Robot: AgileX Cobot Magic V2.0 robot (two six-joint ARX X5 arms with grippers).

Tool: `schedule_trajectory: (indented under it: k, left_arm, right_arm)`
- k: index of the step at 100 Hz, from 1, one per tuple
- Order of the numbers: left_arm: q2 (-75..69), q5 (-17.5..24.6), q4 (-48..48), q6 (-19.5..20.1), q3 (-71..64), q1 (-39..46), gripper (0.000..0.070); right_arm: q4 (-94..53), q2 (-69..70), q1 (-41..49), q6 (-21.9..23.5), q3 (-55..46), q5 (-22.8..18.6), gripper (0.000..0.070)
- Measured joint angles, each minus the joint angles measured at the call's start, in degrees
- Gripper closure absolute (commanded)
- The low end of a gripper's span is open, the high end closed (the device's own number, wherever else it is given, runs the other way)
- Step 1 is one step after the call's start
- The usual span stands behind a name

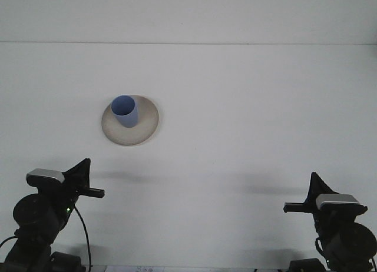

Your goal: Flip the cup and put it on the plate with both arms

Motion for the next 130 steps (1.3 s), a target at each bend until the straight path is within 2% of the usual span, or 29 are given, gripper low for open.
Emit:
schedule_trajectory:
  k: [48,63,83,104,130]
  left_arm:
    - [-1.2,-0.6,0.3,0.1,-0.1,0.0,0.0688]
    - [-5.8,-1.4,9.4,0.5,-3.7,0.3,0.0688]
    - [-13.5,-1.5,22.2,0.9,-18.4,1.1,0.0688]
    - [-21.4,-1.5,24.0,1.1,-28.4,3.6,0.0688]
    - [-23.5,-1.5,25.7,1.1,-31.4,5.5,0.0688]
  right_arm:
    - [0.0,0.0,0.0,0.0,0.0,0.0,0.07]
    - [0.0,0.0,0.0,0.0,0.0,0.0,0.07]
    - [0.0,0.0,0.0,0.0,0.0,0.0,0.07]
    - [0.0,0.0,0.0,0.0,0.0,0.0,0.07]
    - [0.1,0.0,0.0,0.0,0.0,0.0,0.07]
